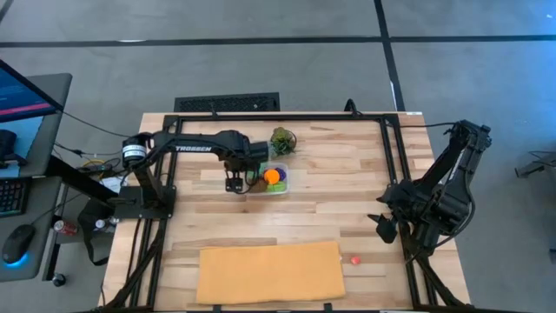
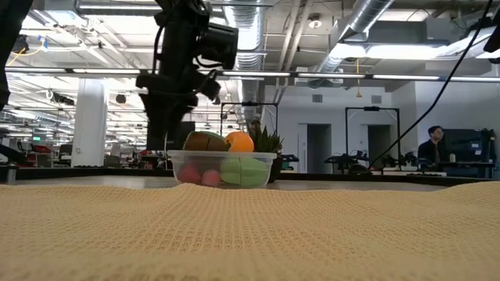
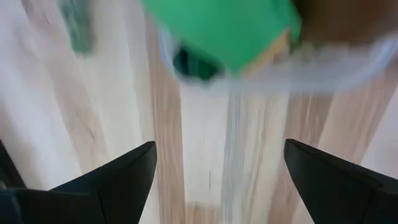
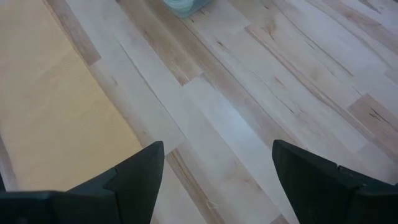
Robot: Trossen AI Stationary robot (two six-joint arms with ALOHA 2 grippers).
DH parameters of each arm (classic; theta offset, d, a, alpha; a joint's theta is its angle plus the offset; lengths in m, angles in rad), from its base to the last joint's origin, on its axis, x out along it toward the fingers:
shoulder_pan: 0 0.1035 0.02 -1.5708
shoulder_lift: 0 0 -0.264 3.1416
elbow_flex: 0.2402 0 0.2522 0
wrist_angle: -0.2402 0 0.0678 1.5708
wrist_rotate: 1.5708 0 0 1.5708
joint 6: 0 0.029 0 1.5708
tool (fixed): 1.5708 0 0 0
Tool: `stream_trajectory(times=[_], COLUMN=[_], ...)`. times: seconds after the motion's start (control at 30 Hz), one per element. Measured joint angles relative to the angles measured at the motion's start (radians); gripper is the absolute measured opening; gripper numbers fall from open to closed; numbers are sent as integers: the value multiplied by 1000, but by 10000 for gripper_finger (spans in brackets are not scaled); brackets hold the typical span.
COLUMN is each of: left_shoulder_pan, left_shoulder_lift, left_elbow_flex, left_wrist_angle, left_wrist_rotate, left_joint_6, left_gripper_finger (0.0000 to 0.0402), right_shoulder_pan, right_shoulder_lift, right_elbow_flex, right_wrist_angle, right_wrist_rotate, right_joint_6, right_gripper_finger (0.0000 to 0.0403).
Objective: Pick and placing Produce into tupperware
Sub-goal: Put the pink peach into the transparent bin
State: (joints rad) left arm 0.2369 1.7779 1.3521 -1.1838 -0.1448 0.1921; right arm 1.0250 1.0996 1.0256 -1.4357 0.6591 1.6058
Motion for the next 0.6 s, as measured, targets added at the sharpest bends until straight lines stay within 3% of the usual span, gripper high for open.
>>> stream_trajectory(times=[0.23, 0.37, 0.6], left_shoulder_pan=[35, 53, 47], left_shoulder_lift=[0, -3, -51], left_elbow_flex=[0, -9, -199], left_wrist_angle=[-159, -209, -154], left_wrist_rotate=[14, 83, 235], left_joint_6=[-39, -96, -159], left_gripper_finger=[343, 343, 344], right_shoulder_pan=[0, 0, 0], right_shoulder_lift=[0, 1, 48], right_elbow_flex=[0, 0, 0], right_wrist_angle=[0, 6, 10], right_wrist_rotate=[0, -1, -23], right_joint_6=[0, 0, 18], right_gripper_finger=[291, 291, 291])
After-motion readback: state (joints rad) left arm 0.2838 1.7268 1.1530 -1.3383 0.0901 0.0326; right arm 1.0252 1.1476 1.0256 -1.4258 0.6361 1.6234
